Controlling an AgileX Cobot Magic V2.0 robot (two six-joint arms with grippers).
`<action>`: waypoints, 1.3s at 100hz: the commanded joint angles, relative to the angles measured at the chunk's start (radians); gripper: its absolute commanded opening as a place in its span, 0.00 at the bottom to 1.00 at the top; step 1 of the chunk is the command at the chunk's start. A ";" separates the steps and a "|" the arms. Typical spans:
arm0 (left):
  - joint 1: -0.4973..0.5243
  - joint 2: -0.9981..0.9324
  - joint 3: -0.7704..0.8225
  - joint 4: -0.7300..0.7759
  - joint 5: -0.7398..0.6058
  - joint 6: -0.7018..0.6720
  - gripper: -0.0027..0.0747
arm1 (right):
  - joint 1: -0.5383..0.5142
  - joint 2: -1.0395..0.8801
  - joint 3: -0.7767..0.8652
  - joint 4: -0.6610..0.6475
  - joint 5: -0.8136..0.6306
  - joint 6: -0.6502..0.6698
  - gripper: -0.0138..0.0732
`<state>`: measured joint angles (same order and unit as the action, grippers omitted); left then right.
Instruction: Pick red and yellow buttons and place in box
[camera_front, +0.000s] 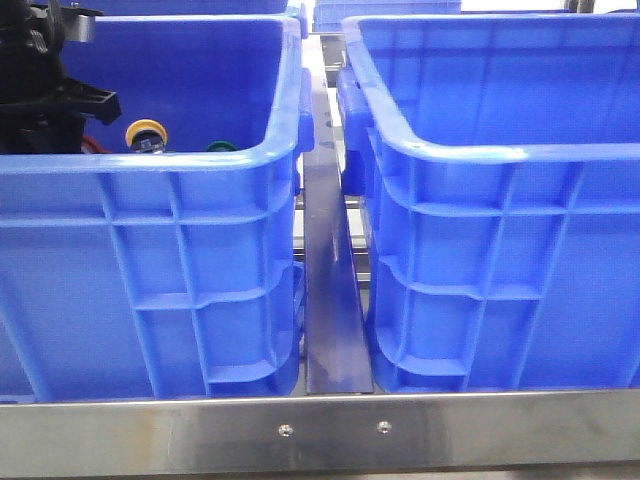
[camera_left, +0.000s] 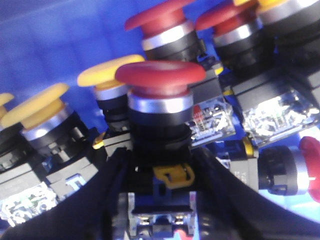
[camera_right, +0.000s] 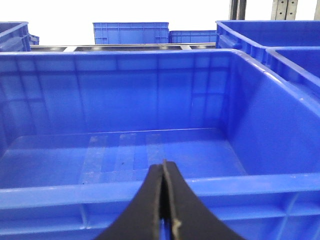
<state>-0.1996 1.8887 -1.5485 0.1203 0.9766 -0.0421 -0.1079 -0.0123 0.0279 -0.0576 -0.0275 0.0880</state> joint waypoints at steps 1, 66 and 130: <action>-0.007 -0.075 -0.034 0.003 -0.057 -0.013 0.17 | -0.006 -0.018 0.005 -0.014 -0.074 0.003 0.08; -0.051 -0.437 0.268 -0.096 -0.324 -0.011 0.17 | -0.006 -0.018 0.005 -0.014 -0.074 0.003 0.08; -0.510 -0.691 0.445 -0.140 -0.474 -0.005 0.17 | -0.006 -0.018 0.005 -0.014 -0.074 0.003 0.08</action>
<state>-0.6388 1.2264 -1.0789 -0.0076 0.5799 -0.0421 -0.1079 -0.0123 0.0279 -0.0576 -0.0275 0.0880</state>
